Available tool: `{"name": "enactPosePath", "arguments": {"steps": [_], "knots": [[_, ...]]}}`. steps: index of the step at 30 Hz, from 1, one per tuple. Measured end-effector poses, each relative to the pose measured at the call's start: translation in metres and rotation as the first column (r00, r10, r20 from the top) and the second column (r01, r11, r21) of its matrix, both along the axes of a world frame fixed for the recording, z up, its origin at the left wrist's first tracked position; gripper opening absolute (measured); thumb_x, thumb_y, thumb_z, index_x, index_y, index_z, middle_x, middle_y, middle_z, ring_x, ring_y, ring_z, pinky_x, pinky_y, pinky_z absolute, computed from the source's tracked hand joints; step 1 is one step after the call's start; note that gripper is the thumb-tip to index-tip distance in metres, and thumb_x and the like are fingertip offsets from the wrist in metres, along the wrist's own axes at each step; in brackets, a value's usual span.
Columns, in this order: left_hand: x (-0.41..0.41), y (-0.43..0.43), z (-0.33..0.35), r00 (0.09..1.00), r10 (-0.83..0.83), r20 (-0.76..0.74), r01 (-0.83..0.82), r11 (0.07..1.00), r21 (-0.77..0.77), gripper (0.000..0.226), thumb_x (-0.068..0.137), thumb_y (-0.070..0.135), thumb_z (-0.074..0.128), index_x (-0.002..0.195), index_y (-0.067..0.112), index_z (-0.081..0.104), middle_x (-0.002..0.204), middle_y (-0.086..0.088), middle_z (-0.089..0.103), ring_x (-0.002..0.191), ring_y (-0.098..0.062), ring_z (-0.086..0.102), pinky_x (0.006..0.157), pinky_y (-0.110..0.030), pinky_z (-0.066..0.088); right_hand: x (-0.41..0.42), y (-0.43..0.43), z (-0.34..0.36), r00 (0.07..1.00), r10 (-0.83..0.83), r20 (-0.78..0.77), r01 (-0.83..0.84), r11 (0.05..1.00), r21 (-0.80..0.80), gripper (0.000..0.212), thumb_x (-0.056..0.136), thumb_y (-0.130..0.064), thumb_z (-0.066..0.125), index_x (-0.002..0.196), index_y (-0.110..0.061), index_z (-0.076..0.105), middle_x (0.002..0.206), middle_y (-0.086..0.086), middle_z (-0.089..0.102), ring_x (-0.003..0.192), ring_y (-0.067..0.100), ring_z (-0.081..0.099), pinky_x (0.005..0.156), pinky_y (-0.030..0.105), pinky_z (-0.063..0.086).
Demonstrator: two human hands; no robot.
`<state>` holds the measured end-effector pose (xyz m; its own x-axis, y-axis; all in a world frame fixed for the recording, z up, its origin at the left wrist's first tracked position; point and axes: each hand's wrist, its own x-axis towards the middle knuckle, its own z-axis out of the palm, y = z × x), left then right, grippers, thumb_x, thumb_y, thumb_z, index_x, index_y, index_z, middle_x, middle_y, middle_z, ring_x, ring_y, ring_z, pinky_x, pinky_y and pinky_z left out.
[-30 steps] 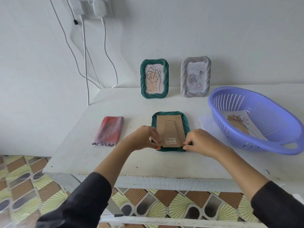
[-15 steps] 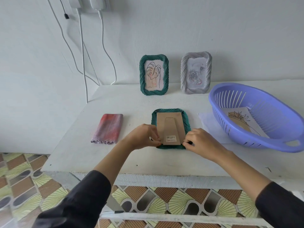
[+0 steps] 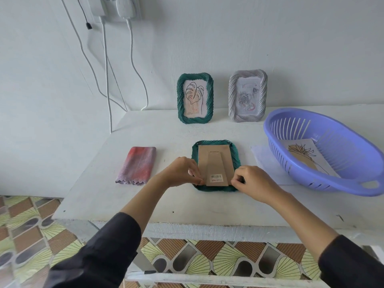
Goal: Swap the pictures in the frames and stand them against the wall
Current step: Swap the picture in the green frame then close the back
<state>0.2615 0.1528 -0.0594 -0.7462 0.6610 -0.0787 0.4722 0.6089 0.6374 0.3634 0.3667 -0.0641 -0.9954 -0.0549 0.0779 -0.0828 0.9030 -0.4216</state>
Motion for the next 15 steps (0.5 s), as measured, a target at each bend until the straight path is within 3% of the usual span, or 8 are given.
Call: {"name": "enactPosePath", "arguments": {"steps": [2,4,8,12,15], "knots": [[-0.003,0.0,-0.002,0.994,0.1,0.05,-0.105,0.989,0.107,0.013,0.075,0.021,0.076,0.077,0.008,0.075,0.079,0.007,0.064,0.07,-0.008,0.057,0.071,-0.021,0.049,-0.005,0.003,0.005,0.997,-0.039,0.071,0.049,0.989,-0.142,0.014,0.086,-0.019,0.06,0.075,-0.01,0.064,0.073,-0.01,0.056,0.064,0.003,0.048,0.059,0.019,0.035],[-0.007,0.003,-0.004,0.962,0.265,0.065,-0.273,0.933,0.234,0.014,0.08,0.022,0.071,0.072,0.01,0.072,0.077,0.006,0.064,0.068,-0.015,0.056,0.07,-0.035,0.051,-0.015,0.007,0.01,0.991,-0.115,0.073,0.129,0.962,-0.24,0.009,0.086,-0.016,0.06,0.084,-0.012,0.067,0.078,-0.008,0.059,0.069,0.007,0.051,0.065,0.021,0.039],[-0.024,0.013,-0.004,0.879,0.476,0.013,-0.458,0.837,0.298,0.014,0.086,0.021,0.064,0.082,0.011,0.071,0.088,-0.003,0.068,0.069,-0.014,0.052,0.06,-0.021,0.041,-0.053,0.017,0.014,0.949,-0.315,0.029,0.31,0.91,-0.275,0.024,0.088,-0.004,0.052,0.107,-0.002,0.065,0.107,0.01,0.066,0.087,0.015,0.054,0.077,0.018,0.036],[-0.046,0.031,-0.005,0.856,0.515,-0.049,-0.494,0.842,0.217,0.024,0.09,0.02,0.059,0.11,0.011,0.069,0.112,-0.007,0.065,0.098,-0.019,0.058,0.083,-0.025,0.042,-0.094,0.017,0.013,0.933,-0.358,0.026,0.352,0.898,-0.265,0.03,0.088,0.001,0.047,0.113,0.003,0.063,0.122,0.018,0.061,0.112,0.028,0.057,0.094,0.028,0.043],[-0.061,0.042,-0.009,0.853,0.515,-0.082,-0.497,0.85,0.177,0.028,0.092,0.022,0.056,0.116,0.013,0.066,0.124,-0.005,0.062,0.115,-0.022,0.057,0.091,-0.03,0.045,-0.11,0.011,0.009,0.931,-0.364,0.031,0.362,0.908,-0.212,0.025,0.086,-0.004,0.053,0.103,0.009,0.066,0.113,0.023,0.064,0.106,0.033,0.058,0.092,0.037,0.047]]}}
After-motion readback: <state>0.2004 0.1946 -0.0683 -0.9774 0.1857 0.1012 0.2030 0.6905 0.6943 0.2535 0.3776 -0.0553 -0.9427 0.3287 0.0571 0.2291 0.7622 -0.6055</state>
